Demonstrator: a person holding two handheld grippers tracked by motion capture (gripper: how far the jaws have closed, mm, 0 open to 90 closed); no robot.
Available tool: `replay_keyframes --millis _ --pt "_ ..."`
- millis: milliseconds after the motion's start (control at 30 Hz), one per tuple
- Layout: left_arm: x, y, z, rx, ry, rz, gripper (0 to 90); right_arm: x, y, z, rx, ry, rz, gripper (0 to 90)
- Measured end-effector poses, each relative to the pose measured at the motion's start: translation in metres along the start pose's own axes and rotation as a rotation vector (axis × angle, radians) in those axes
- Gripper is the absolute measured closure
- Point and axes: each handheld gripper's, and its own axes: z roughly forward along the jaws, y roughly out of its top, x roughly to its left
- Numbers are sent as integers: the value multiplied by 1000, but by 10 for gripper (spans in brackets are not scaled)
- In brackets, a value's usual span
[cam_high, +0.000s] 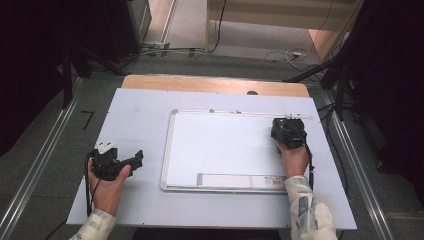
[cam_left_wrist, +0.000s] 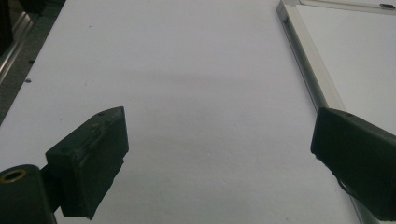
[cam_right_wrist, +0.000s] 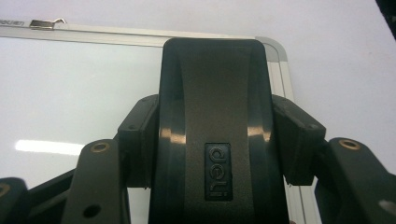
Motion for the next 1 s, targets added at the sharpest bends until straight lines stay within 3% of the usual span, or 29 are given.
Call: replay_keyframes --millis 433,567,767,1000 --pt "0 1 -4 -16 -6 -3 46 -5 -26 -20 10 10 42 379" --pt "1 1 -5 -18 -10 -1 46 -7 -34 -23 25 -13 30 379" --pt "1 2 -6 -19 -10 -4 46 -13 -40 -27 32 -15 50 379" --pt "0 2 -5 -21 -12 -6 47 -13 -50 -20 70 -21 41 377"
